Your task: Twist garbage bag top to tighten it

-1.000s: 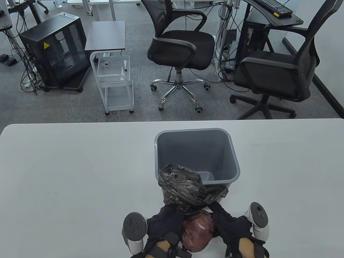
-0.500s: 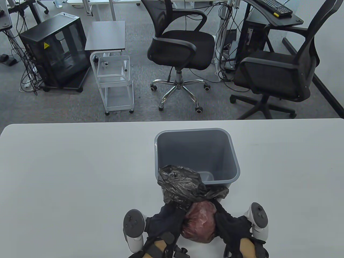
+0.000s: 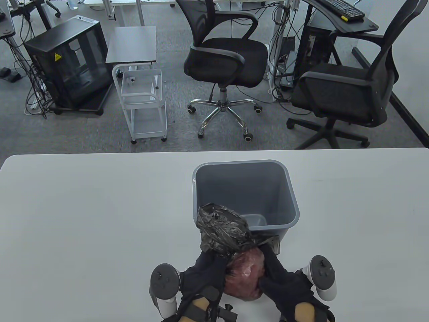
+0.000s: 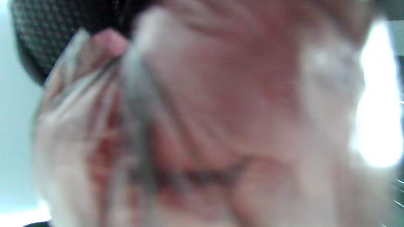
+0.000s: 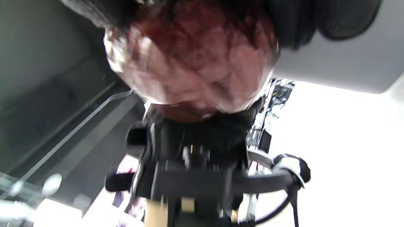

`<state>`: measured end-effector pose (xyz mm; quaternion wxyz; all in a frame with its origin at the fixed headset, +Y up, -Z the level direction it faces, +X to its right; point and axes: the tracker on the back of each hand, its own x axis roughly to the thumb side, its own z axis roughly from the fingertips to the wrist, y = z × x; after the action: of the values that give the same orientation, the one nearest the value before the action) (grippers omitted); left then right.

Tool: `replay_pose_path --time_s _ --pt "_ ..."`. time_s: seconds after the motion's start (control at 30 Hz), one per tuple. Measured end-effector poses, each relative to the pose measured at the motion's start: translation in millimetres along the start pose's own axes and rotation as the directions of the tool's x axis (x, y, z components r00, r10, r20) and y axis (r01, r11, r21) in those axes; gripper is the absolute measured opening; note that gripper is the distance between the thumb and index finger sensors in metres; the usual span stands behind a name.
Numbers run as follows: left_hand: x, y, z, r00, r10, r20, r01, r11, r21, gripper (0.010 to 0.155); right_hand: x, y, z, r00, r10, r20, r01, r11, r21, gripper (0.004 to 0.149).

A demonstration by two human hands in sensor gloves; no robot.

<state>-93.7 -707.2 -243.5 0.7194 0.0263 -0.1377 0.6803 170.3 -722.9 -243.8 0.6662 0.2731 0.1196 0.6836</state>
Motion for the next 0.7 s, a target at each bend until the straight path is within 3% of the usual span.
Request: replay_pose_path --time_s 0.07,0.13,0.23,0.37,0.57,0.63,0.7 --pt "-1 -5 -3 0.996 0.090 -0.003 -0.089 0.989 -0.121 0.065 -5 -9 4 0.995 -0.094 -0.043 0.091 0.993 -0.069 0.091" --pt "3 -6 -5 0.995 0.101 -0.015 -0.102 0.980 -0.170 0.060 -6 -18 6 0.991 -0.123 -0.053 0.118 0.988 -0.099 0.090" --pt "10 -1 -3 0.994 -0.111 0.025 0.112 0.993 -0.033 0.051 -5 -23 6 0.994 -0.072 -0.081 0.065 0.995 -0.076 0.089" --pt "8 8 -4 0.975 -0.223 -0.002 0.223 0.975 0.025 0.049 -2 -37 13 0.985 -0.018 -0.172 0.004 0.997 -0.082 0.088" --pt "1 10 -9 0.892 -0.451 -0.014 0.451 0.892 0.015 0.049 6 -74 30 0.969 0.076 -0.234 -0.135 0.960 -0.246 0.085" --pt "-2 7 -12 0.838 -0.546 0.000 0.546 0.837 -0.032 0.049 7 -82 35 0.965 0.077 -0.252 -0.152 0.944 -0.293 0.085" --pt "-10 2 -15 0.777 -0.630 -0.003 0.621 0.767 -0.160 0.051 6 -89 40 0.967 0.046 -0.251 -0.133 0.931 -0.339 0.084"
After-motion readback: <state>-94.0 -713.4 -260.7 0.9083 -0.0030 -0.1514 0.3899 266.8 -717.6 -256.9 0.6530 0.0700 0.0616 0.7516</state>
